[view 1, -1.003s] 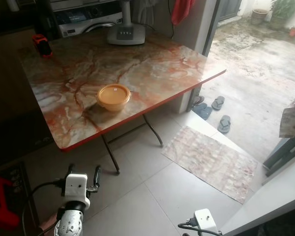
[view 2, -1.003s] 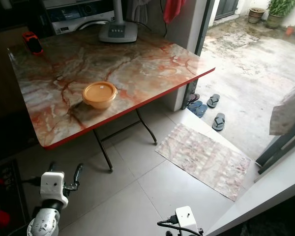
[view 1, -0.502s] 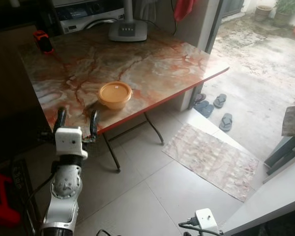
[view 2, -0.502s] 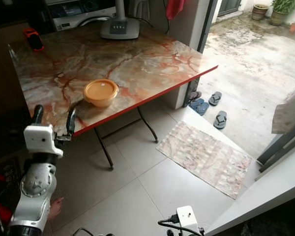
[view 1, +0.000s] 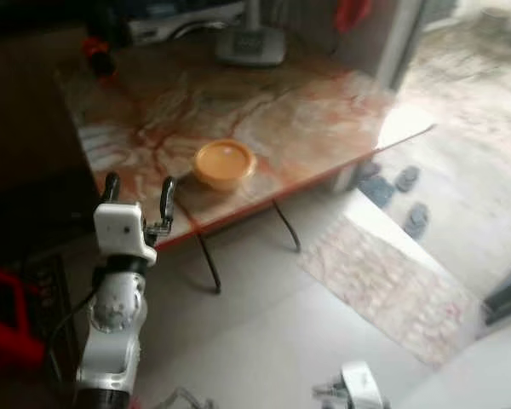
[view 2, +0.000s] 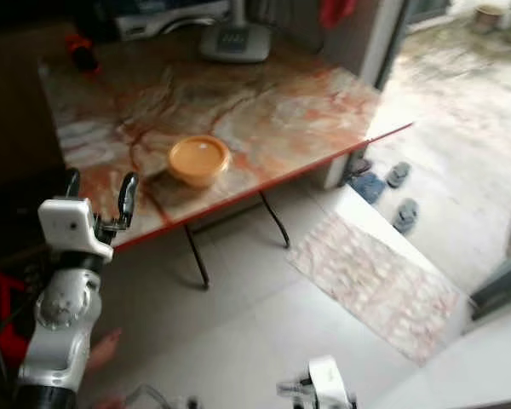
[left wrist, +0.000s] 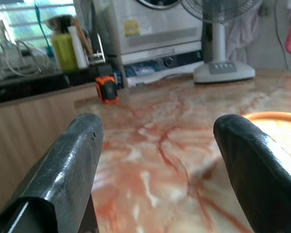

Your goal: Restocking fridge

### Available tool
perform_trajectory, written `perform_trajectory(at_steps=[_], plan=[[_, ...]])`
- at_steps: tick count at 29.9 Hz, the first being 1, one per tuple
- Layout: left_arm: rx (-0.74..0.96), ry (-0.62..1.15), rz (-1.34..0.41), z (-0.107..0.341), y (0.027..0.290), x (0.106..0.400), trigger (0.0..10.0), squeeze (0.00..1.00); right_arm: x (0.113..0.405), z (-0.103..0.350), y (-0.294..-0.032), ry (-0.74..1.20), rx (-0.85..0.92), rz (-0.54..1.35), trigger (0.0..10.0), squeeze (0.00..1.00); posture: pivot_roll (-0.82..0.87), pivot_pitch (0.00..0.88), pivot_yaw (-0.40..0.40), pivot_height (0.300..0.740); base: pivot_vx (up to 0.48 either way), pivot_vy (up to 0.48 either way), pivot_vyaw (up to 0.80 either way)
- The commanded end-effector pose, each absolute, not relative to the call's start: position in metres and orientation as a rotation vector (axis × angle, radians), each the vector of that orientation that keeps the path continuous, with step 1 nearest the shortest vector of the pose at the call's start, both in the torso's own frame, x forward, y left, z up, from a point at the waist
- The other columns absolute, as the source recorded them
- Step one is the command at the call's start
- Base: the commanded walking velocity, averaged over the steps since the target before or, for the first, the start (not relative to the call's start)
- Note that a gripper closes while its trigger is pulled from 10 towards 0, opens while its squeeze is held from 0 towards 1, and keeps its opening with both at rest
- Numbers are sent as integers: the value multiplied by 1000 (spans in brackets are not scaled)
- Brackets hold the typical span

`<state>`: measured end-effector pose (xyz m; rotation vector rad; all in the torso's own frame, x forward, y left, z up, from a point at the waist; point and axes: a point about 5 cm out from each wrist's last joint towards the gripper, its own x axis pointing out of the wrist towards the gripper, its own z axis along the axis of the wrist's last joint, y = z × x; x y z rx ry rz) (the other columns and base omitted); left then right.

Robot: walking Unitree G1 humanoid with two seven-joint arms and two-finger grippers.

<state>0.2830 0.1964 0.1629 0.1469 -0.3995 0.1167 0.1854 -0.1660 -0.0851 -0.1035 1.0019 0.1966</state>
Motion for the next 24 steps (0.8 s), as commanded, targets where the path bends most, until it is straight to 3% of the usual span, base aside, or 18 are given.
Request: perform_trajectory(at_steps=[1,18,24], plan=[[126,-413,75,166,183,284,10000,0,170,-92,-175,1054,-109,172,10000,0,37,107,2,740,356,0,0],[71,-408,58,170,176,289,10000,0,178,-89,-175,1043,-97,107,10000,0,43,76,5,740,352,0,0],[-33,-356,112,158,181,284,10000,0,173,-90,-182,1041,-100,110,10000,0,41,95,-2,740,41,0,0]])
